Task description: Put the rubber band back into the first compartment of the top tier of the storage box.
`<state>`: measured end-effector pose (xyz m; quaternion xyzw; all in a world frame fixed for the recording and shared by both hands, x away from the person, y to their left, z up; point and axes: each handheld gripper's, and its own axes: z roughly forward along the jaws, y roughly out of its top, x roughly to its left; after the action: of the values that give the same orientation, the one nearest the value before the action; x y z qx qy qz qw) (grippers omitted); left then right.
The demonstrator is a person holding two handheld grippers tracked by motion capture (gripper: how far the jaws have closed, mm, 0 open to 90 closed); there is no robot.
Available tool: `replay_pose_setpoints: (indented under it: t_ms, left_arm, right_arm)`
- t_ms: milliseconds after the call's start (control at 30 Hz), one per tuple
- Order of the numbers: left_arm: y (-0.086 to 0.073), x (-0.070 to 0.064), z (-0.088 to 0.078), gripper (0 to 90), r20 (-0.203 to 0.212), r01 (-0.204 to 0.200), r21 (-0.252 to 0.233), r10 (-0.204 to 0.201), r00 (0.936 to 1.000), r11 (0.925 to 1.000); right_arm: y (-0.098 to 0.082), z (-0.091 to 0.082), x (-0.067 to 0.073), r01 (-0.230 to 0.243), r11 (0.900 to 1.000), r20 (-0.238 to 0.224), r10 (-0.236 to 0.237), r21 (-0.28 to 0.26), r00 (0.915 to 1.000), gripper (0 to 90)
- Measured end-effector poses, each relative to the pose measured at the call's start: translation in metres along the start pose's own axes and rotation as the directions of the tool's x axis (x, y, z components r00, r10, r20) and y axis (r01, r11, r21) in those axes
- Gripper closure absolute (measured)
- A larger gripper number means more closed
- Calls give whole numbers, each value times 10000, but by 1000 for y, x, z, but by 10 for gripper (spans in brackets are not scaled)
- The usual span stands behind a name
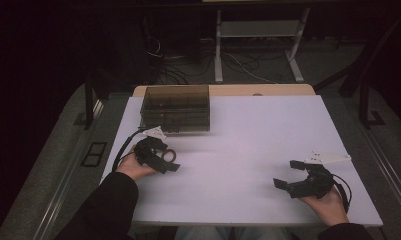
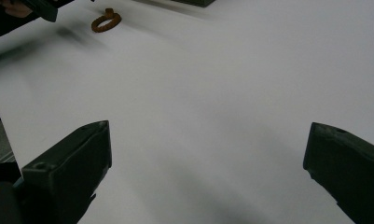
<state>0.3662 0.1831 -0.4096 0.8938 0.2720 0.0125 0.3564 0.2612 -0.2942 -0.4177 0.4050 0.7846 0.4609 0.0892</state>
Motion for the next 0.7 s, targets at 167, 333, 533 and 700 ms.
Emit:
replay_pose_setpoints:
  t_ms: [167, 333, 533, 700]
  left_arm:
    - [-2, 4, 4, 0, 54, 36, 257, -37, 10000, 9997]
    - [-4, 6, 7, 45, 94, 24, 454, -28, 10000, 9990]
    - [-5, 8, 9, 134, 165, -53, 595, 43, 9999, 9982]
    - [-5, 9, 10, 169, 132, -155, 780, 145, 9998, 9968]
  right_arm:
    - [0, 0, 0, 17, 10000, -14, -17, -2, 10000, 6]
    - [0, 0, 1, -41, 10000, -65, 41, -8, 10000, 7]
    - [0, 0, 1, -52, 10000, -98, 52, -17, 9999, 7]
    - [0, 1, 1, -64, 10000, -111, 64, 25, 9999, 7]
